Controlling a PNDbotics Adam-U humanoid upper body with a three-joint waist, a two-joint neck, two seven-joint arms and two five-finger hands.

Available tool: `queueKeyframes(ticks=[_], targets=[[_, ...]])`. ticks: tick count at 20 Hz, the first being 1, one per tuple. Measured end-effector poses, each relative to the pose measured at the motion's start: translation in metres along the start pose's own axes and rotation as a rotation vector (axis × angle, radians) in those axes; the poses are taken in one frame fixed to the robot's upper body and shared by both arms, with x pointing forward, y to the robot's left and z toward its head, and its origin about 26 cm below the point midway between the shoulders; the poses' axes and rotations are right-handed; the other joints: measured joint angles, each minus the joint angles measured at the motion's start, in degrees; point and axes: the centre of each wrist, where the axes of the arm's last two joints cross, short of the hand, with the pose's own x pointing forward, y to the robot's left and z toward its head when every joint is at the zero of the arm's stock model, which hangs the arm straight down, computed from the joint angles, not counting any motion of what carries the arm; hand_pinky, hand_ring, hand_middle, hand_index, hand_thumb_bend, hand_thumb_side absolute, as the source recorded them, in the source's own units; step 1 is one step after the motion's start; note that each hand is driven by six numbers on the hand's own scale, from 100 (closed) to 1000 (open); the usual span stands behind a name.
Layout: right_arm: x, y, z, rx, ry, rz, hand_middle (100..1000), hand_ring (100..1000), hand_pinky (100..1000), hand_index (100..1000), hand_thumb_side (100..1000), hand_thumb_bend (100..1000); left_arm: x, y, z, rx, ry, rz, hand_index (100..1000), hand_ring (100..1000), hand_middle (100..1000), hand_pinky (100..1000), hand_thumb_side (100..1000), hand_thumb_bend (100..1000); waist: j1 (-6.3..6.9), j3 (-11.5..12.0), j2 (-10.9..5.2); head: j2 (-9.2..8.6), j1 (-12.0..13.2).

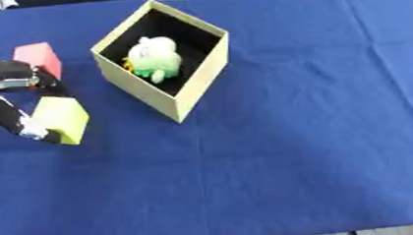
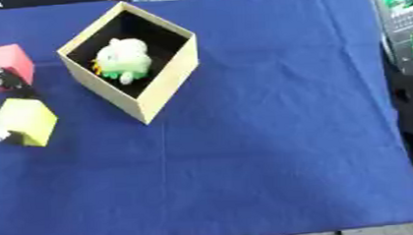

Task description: Pick up objects on the table and place them in the box.

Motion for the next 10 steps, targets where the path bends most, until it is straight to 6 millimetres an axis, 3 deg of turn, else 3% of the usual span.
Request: queueKeyframes(ticks=[2,6,7,10], targets=[[0.0000,0.0000,0.0000,0.000,0.000,0.000,841,910,884,964,879,100,-0.0003,-0.0010,-0.0004,-0.001,-0.001,0.001,826,776,621,772,589,531,0.00,-0.01,0.00,-0.02,0.04],[0.0001,0.0000,0.0000,0.000,0.000,-0.001,841,910,884,964,879,100,-0.0005,-0.0026,-0.0014,-0.007,-0.001,0.003,823,774,618,770,588,525,0.00,-0.01,0.00,-0.04,0.11],[0.0001,0.0000,0.0000,0.000,0.000,-0.001,845,913,887,967,883,100,-0.0007,-0.0027,-0.0015,-0.007,-0.001,0.004,754,729,561,730,544,392,0.00,0.00,0.00,-0.04,0.11],[0.0006,0.0009,0.0002,0.000,0.002,-0.007,844,914,887,968,880,100,-0.0003,-0.0024,-0.0015,-0.006,-0.006,0.012,740,717,550,720,498,349,0.08,0.21,-0.02,-0.05,0.11]])
